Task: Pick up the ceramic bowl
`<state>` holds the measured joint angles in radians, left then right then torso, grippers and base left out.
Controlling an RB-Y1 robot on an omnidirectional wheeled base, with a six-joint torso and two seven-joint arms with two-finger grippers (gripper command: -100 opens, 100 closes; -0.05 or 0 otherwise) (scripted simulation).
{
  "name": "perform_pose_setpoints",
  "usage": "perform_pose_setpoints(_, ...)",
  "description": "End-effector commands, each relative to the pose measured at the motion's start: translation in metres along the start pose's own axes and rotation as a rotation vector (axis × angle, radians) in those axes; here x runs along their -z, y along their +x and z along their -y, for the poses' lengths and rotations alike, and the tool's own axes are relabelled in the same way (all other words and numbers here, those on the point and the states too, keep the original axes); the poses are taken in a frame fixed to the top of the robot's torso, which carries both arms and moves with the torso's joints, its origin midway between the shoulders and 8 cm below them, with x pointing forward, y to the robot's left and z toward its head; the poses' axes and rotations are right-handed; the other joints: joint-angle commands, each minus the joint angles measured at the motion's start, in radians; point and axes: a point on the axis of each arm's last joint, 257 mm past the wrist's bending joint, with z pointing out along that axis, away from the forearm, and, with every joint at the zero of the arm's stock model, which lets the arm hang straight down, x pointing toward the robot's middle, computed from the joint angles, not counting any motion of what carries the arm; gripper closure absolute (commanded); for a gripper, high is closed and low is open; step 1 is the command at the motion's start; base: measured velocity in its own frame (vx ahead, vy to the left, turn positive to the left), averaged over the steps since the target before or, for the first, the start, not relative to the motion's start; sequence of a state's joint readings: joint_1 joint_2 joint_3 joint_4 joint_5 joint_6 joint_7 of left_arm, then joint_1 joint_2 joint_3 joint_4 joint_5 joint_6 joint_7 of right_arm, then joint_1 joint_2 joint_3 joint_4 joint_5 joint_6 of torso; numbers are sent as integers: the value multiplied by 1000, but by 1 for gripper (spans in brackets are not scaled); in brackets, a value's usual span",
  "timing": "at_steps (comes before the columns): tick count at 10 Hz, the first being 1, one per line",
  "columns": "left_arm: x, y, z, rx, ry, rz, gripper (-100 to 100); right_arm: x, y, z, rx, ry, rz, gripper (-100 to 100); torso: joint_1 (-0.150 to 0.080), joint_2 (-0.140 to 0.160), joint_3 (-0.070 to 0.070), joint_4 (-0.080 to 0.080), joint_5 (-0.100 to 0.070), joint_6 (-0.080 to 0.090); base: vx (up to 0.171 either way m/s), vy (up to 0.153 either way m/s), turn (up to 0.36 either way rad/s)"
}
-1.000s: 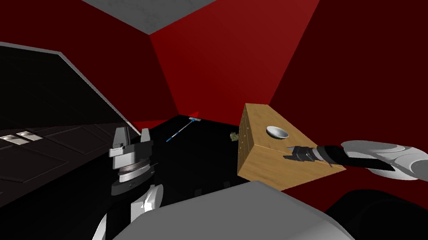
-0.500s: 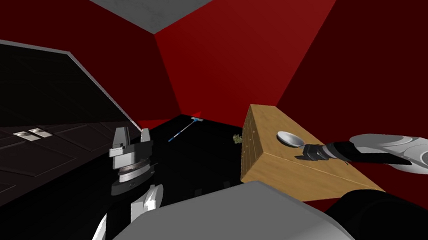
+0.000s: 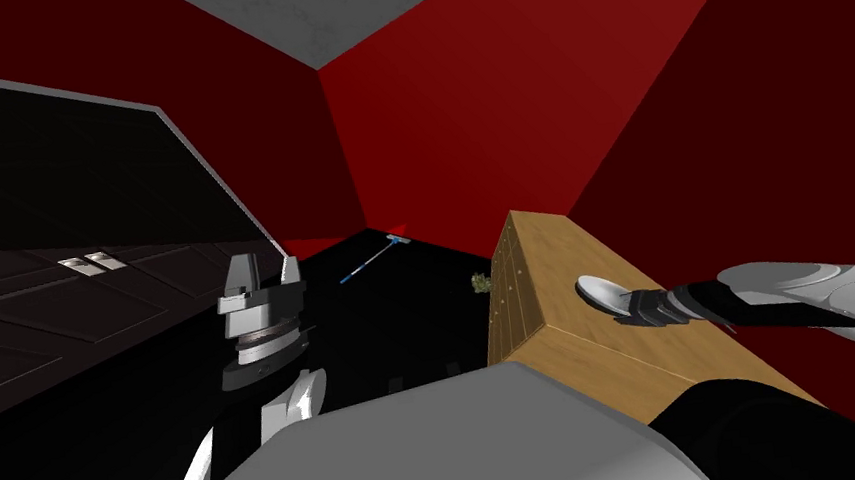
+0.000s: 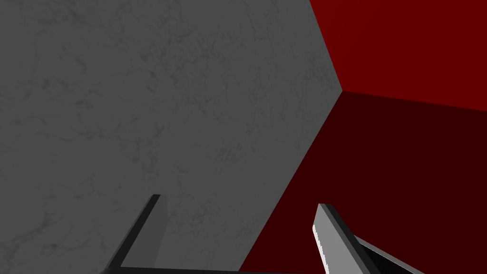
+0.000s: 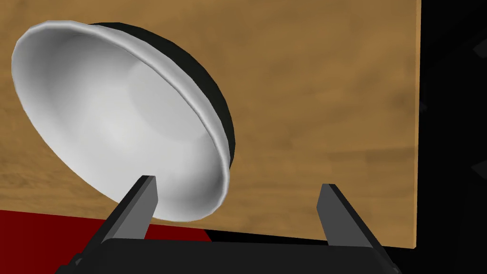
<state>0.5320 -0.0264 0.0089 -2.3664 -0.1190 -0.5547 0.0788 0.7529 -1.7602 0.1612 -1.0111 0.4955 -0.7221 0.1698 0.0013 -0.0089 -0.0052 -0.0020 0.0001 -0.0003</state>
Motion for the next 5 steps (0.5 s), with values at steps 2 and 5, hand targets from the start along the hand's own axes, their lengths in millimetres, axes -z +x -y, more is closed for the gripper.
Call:
perform_pose_setpoints(2, 0, 0, 0, 0, 0, 0, 0, 0, 12, 3, 9, 6, -33, -100, -1, 2, 1, 0, 0, 1, 72, -12, 22)
perform_pose_setpoints(5, 0, 0, 0, 0, 0, 0, 0, -2, 27, -5, 9, -7, -63, -100, -2, 7, 4, 2, -1, 1, 36, -13, 28)
